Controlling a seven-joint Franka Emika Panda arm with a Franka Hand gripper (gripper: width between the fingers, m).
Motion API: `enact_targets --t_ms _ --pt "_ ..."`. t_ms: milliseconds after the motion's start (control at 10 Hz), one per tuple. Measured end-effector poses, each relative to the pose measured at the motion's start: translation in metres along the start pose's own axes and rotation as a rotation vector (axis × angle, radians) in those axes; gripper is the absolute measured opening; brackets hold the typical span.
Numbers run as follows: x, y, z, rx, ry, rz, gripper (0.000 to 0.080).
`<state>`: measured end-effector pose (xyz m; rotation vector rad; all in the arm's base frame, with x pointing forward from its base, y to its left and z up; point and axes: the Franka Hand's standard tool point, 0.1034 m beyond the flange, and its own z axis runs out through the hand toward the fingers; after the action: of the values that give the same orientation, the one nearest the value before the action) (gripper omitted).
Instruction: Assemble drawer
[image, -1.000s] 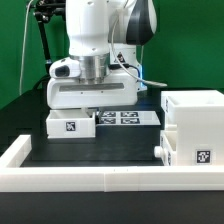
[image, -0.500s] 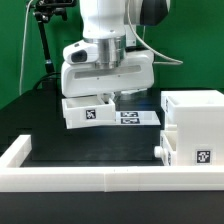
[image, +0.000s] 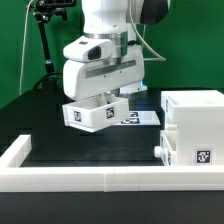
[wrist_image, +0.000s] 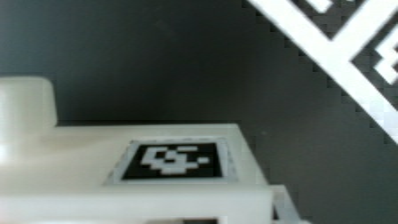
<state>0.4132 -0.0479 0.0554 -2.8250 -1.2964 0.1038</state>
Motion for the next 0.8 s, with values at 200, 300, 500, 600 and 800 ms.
enact_targets --t_ms 200,300,500,600,800 --pt "0.008 0.012 -0.008 -0.017 0.000 -0.185 0.0044" --pt "0.006 0.011 -0.007 -0.014 -0.004 -0.239 0.0044" --pt "0.005 0.012 -0.006 -0.015 -0.008 -0.368 0.0044" --pt "0.004 0.013 -0.006 -0.020 -0.008 -0.443 0.0044" --pt "0.001 0.027 -0.004 -0.048 -0.006 -0.667 0.0044"
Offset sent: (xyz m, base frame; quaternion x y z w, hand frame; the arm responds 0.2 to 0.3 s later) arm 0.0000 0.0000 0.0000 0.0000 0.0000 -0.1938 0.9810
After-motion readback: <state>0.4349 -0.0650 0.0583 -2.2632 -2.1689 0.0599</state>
